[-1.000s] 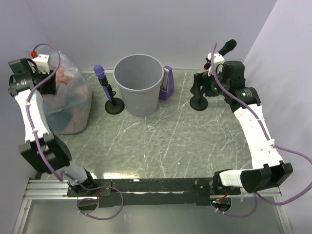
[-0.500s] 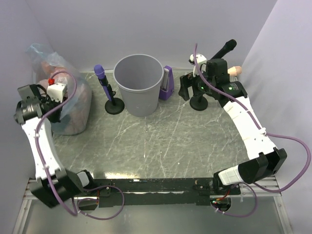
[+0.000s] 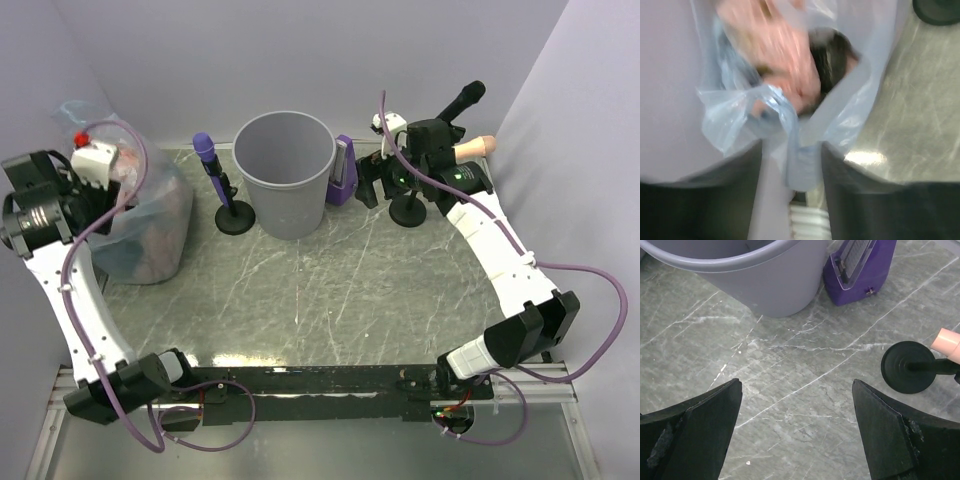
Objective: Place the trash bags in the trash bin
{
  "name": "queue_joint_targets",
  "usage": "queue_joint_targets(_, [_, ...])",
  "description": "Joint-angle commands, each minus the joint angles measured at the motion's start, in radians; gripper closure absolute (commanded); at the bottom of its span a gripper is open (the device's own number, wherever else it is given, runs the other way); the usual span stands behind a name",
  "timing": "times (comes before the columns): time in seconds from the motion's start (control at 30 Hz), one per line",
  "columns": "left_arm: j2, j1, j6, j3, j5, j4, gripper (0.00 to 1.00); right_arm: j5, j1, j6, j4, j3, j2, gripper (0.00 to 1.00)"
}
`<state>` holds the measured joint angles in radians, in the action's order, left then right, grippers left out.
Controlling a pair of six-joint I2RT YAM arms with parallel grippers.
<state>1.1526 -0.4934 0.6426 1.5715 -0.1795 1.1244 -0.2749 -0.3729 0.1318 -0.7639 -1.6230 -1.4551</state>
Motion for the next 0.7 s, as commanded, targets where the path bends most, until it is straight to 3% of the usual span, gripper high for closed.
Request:
queue_joint_targets(0.0, [0.076, -0.005, -0.105, 0.159, -0.126, -0.084, 0.33, 0.020, -0.004, 0.006, 0.020, -0.055, -0.013, 0.03])
queue_joint_targets(0.13, [0.162, -0.007, -0.262, 0.260, -0.144, -0.210, 0.23, 0.023, -0.004, 0.023, -0.006, -0.081, -0.019, 0.03])
queue_joint_targets(0.4, [0.298, -0.005, -0.379, 0.260, -0.086, -0.396, 0.27, 0.055, -0.004, 0.031, -0.078, -0.135, -0.047, 0.03])
queue_joint_targets(0.67, [0.426, -0.008, -0.420, 0.299, 0.012, -0.412, 0.31, 0.095, -0.012, 0.015, -0.120, -0.181, -0.086, 0.03])
